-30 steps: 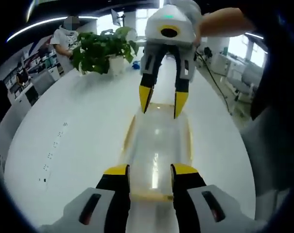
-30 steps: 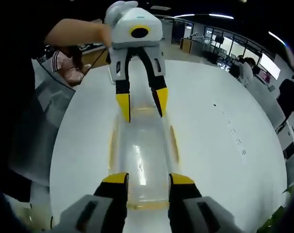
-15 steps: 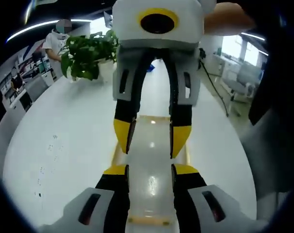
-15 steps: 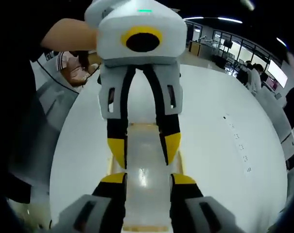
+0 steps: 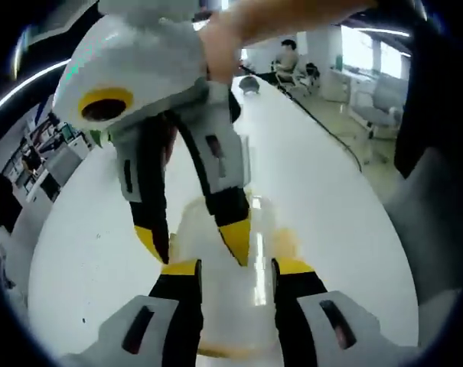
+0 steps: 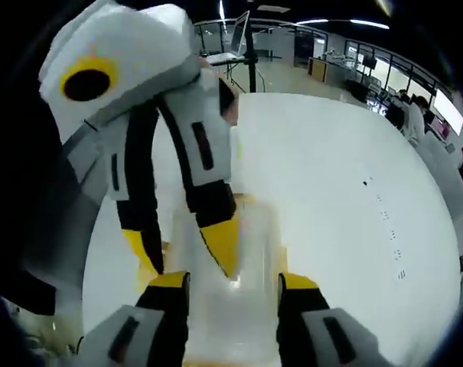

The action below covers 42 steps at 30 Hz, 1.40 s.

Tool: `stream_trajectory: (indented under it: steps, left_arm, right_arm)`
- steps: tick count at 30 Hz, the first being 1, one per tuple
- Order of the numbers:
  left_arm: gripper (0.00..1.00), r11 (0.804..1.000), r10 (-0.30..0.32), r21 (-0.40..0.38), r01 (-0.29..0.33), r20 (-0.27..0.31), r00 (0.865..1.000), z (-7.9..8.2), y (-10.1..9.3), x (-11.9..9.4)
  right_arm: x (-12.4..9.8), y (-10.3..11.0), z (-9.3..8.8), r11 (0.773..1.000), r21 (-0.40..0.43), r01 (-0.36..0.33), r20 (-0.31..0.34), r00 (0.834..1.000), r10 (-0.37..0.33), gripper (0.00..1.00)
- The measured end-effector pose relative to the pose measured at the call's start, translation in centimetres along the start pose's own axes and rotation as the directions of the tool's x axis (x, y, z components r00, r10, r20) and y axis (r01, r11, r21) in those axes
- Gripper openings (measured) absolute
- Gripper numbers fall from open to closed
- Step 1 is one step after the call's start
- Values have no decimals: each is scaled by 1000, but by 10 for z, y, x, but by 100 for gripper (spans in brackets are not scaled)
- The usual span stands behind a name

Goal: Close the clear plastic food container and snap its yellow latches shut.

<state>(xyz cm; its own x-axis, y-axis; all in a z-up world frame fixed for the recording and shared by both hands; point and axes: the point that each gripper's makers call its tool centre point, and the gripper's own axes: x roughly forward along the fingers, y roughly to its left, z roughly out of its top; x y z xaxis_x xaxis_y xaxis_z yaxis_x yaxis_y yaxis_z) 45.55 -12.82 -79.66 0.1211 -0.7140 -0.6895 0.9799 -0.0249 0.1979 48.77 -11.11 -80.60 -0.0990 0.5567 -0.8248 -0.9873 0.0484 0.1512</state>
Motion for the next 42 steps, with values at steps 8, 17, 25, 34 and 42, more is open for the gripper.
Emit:
stream_trajectory:
  steps: [8, 17, 25, 34, 42]
  left_arm:
    - [34, 982, 187, 19, -187, 7, 982, 1, 5, -6]
    - [44, 985, 168, -29, -168, 19, 986, 6, -8, -3]
    - [41, 976, 189, 129, -178, -80, 979, -15, -14, 8]
    - [35, 974, 216, 94, -208, -90, 972, -17, -23, 12]
    - [31, 974, 220, 69, -215, -86, 972, -17, -17, 7]
  right_arm:
    - [-2, -4, 1, 998, -38, -57, -80, 995, 54, 46]
    - [12, -7, -21, 993, -6, -118, -177, 977, 115, 56]
    - [15, 0, -18, 981, 29, -194, -180, 964, 196, 55]
    - [21, 6, -15, 966, -26, -257, -231, 942, 244, 52]
    - [25, 11, -17, 963, -26, -268, -283, 926, 250, 50]
